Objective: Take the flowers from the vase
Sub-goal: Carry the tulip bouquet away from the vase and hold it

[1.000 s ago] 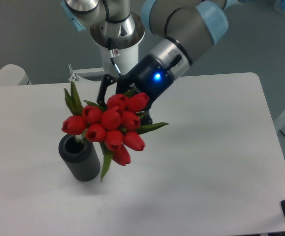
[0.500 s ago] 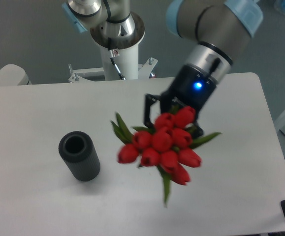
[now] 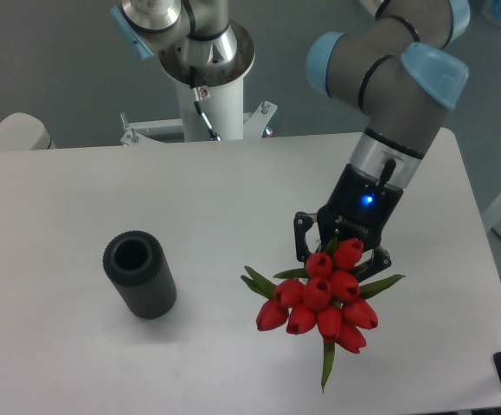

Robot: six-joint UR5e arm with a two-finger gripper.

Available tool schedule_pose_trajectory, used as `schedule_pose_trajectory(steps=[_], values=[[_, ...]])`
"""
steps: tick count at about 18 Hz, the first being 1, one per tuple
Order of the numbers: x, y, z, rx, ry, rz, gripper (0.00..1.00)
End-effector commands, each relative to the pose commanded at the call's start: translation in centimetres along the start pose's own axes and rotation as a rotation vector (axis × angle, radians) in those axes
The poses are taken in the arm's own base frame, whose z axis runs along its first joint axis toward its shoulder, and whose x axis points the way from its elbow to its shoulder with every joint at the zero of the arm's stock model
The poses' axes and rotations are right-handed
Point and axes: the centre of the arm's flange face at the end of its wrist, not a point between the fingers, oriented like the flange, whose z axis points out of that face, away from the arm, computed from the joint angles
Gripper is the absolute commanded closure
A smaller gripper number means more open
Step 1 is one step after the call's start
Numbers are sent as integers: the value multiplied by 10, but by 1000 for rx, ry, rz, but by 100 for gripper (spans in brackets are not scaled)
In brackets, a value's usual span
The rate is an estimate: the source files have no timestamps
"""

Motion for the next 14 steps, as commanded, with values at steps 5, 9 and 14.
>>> schedule_pose_trajectory(steps=[5,9,14], values=[[0,-3,19,-143,-55,15,87],[-3,-14,39,-270,-92,42,87],[7,-9,69,-543,-100,252,88]])
